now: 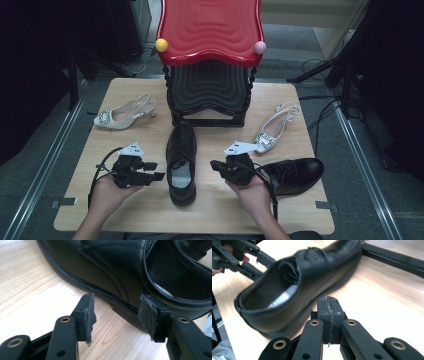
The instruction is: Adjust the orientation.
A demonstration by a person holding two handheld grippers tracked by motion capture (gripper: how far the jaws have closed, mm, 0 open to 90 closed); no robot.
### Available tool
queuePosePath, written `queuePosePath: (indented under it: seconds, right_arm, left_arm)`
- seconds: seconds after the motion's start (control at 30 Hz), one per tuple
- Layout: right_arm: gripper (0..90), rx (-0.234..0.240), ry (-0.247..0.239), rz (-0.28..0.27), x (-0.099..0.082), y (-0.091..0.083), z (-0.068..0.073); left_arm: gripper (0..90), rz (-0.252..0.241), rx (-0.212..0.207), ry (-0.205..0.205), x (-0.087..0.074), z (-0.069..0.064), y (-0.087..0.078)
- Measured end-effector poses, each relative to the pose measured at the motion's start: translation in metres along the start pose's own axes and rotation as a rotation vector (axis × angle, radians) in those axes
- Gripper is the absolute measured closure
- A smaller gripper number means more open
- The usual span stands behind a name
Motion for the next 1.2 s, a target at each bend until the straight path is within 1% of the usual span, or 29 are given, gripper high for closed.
queuePosePath:
  seconds: [0.03,0.13,0.17,0.27,0.4,0.5,0.67,0.77,0.83,0.87,0.9,0.97,1.0,1.07,1.13,1.2]
  right_arm:
    - [90.0,-0.002,0.01,0.005,-0.002,-0.003,-0.003]
    - [90.0,0.0,0.035,0.013,-0.008,-0.011,-0.01]
    - [90.0,-0.004,0.039,0.017,-0.01,-0.013,-0.012]
    - [90.0,-0.013,0.046,0.017,-0.015,-0.022,-0.018]
    - [90.0,-0.021,0.055,0.016,-0.022,-0.037,-0.024]
    - [90.0,-0.04,0.068,0.015,-0.028,-0.048,-0.03]
    - [90.0,-0.061,0.094,0.003,-0.035,-0.062,-0.036]
    - [90.0,-0.074,0.101,-0.005,-0.039,-0.069,-0.039]
    - [90.0,-0.067,0.113,-0.017,-0.041,-0.074,-0.04]
    - [90.0,-0.066,0.117,-0.022,-0.042,-0.077,-0.04]
    - [90.0,-0.07,0.117,-0.029,-0.042,-0.079,-0.04]
    - [90.0,-0.076,0.124,-0.04,-0.044,-0.084,-0.041]
    - [90.0,-0.074,0.131,-0.046,-0.045,-0.086,-0.042]
    - [90.0,-0.079,0.142,-0.05,-0.047,-0.09,-0.044]
    - [90.0,-0.088,0.148,-0.05,-0.049,-0.093,-0.045]
    - [90.0,-0.118,0.146,-0.035,-0.051,-0.095,-0.048]
  left_arm:
    - [44.7,0.003,0.001,0.004,0.001,0.001,0.001]
    - [41.5,0.004,-0.012,0.003,0.002,0.004,0.003]
    - [40.6,0.008,-0.018,0.001,0.002,0.005,0.004]
    - [39.6,0.013,-0.014,-0.003,0.004,0.01,0.005]
    - [38.5,0.015,-0.02,-0.005,0.006,0.014,0.006]
    - [38.3,0.018,-0.015,-0.006,0.007,0.016,0.007]
    - [38.3,0.017,-0.009,-0.01,0.01,0.021,0.008]
    - [38.4,0.018,-0.007,-0.01,0.011,0.023,0.01]
    - [39.2,0.023,-0.016,-0.017,0.012,0.024,0.01]
    - [39.5,0.024,-0.014,-0.016,0.013,0.025,0.009]
    - [39.7,0.02,-0.015,-0.022,0.013,0.026,0.009]
    - [39.8,0.013,-0.015,-0.022,0.014,0.028,0.009]
    - [39.8,0.013,-0.019,-0.031,0.014,0.028,0.01]
    - [39.9,0.015,-0.019,-0.031,0.014,0.029,0.011]
    - [40.0,0.016,-0.022,-0.031,0.015,0.029,0.012]
    - [40.0,0.026,-0.022,-0.023,0.016,0.029,0.012]
Point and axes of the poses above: each handheld gripper's, and its own axes: y roughly forward along the jaws, x roughly out of its top, z roughly to its left, the point moved 2 cm from there along y, roughly forward along the jaws, and after that the axes turned 10 degrees about y, right-handed, at the moved point
